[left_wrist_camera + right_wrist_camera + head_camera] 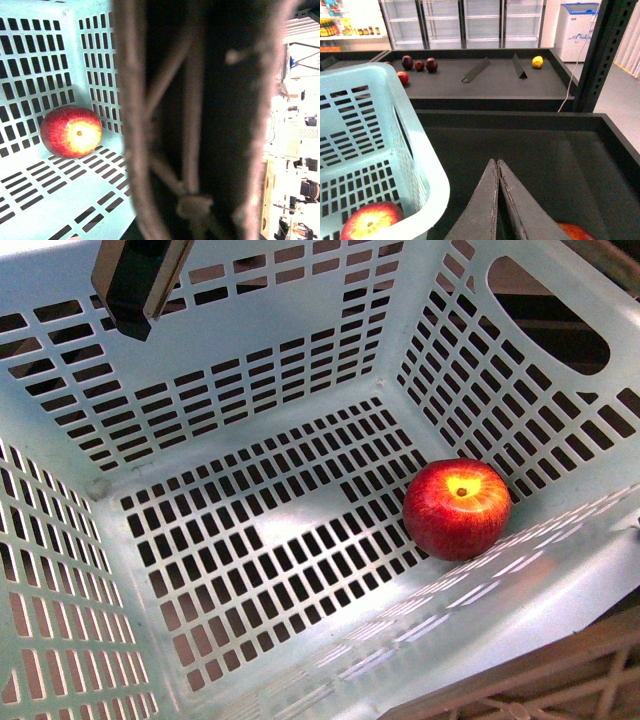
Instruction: Pick apple with right arm and hold basket with left
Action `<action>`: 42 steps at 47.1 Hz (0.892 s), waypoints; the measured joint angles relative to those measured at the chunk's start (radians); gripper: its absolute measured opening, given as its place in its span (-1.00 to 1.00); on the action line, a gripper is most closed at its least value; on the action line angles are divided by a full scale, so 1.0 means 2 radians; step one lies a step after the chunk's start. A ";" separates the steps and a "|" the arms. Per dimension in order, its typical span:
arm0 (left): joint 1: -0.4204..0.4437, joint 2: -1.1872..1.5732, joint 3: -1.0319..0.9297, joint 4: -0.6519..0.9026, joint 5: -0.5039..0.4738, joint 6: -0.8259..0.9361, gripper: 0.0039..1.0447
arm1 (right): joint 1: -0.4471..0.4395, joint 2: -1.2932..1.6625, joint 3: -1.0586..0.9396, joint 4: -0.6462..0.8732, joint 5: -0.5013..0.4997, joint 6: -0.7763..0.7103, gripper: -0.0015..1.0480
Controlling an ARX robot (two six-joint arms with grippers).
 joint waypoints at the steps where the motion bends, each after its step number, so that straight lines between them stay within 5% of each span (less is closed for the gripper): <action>1: 0.000 0.000 0.000 0.000 0.000 0.000 -0.91 | 0.000 -0.003 -0.001 -0.003 0.000 0.000 -0.96; 42: 0.000 0.000 0.000 0.000 0.002 0.000 -0.91 | 0.000 -0.172 -0.009 -0.152 0.000 0.000 -0.96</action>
